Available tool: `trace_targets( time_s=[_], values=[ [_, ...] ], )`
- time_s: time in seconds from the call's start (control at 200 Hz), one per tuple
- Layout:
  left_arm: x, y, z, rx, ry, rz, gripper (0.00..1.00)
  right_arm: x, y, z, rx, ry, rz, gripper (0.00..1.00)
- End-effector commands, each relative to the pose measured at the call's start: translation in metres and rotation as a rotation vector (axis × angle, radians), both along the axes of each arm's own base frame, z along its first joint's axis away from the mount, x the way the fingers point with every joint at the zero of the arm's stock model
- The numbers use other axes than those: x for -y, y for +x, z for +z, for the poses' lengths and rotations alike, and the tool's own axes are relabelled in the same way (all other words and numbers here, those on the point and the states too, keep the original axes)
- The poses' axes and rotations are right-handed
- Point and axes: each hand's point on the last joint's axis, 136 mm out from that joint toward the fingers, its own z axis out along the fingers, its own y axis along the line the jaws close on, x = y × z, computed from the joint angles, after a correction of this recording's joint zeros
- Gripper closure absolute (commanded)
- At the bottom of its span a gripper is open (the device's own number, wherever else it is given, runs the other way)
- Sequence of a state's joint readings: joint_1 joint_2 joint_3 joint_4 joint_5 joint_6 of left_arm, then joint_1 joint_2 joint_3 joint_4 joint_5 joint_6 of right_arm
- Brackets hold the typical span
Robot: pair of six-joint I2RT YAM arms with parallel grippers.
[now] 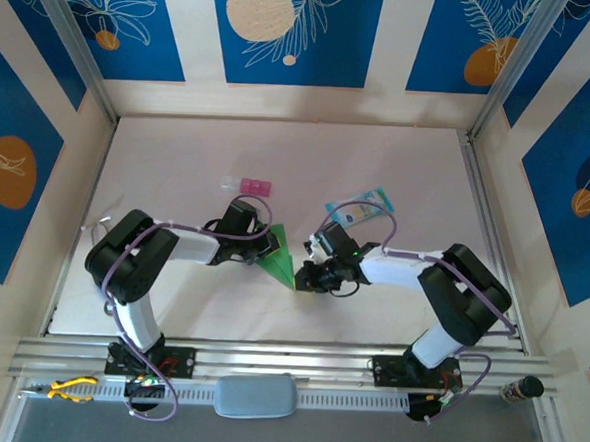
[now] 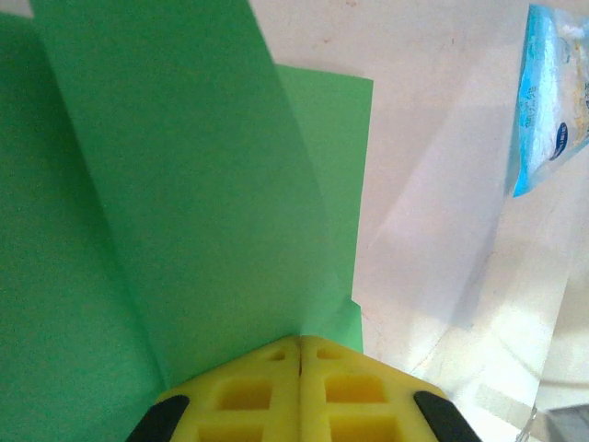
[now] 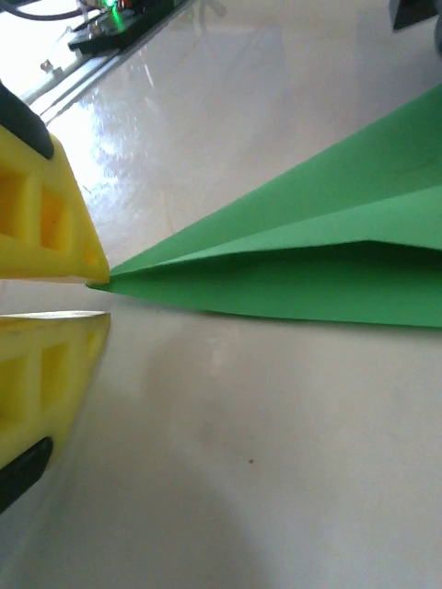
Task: Fold a paper plane with a square sheet of paper (pick it up from the middle)
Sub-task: Fourth fold the wing at the center of the table.
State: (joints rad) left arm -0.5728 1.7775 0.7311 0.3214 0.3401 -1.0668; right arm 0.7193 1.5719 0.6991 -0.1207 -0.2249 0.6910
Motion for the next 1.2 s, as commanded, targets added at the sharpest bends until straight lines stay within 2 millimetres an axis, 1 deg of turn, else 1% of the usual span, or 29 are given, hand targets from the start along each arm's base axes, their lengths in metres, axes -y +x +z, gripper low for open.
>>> trace_targets(
  time_s=[0.0,0.095,0.195,0.28,0.39,0.52,0.59,0.66,0.775,0.895,0.98,1.196],
  values=[
    [-0.017,-0.015,-0.027,-0.077,0.096,0.017,0.97,0.001,0.006,0.023,-0.011,0.061,-0.037,0.82],
    [-0.017,-0.016,-0.027,-0.076,0.096,0.014,0.97,-0.009,0.017,0.042,-0.009,0.133,-0.031,0.83],
    [-0.017,-0.016,-0.027,-0.076,0.096,0.015,0.97,-0.027,0.024,0.051,-0.011,0.191,0.0,0.9],
    [-0.017,-0.016,-0.027,-0.077,0.095,0.016,0.97,-0.037,0.028,0.046,-0.029,0.187,0.012,0.95],
    [-0.017,-0.016,-0.028,-0.077,0.096,0.017,0.97,-0.047,0.031,0.034,-0.044,0.159,0.02,0.98],
    [-0.017,-0.016,-0.028,-0.079,0.094,0.018,0.97,-0.054,0.031,0.024,-0.043,0.123,0.027,0.99],
    [-0.017,-0.016,-0.028,-0.077,0.096,0.018,0.97,-0.052,0.033,0.015,-0.039,0.087,0.017,0.99],
    [-0.017,-0.016,-0.027,-0.078,0.094,0.018,0.97,-0.045,0.034,0.001,-0.05,0.047,0.002,0.99],
    [-0.017,-0.016,-0.027,-0.077,0.096,0.018,0.97,-0.036,0.023,-0.018,-0.09,0.02,-0.001,0.99],
    [-0.018,-0.017,-0.028,-0.078,0.099,0.017,0.97,-0.027,0.009,-0.03,-0.124,0.016,-0.004,0.99],
    [-0.018,-0.016,-0.028,-0.078,0.099,0.019,0.97,-0.022,0.002,-0.035,-0.14,0.016,-0.005,0.99],
    [-0.02,-0.017,-0.029,-0.08,0.106,0.024,0.97,-0.013,-0.011,-0.032,-0.137,0.033,0.0,0.98]
  ],
)
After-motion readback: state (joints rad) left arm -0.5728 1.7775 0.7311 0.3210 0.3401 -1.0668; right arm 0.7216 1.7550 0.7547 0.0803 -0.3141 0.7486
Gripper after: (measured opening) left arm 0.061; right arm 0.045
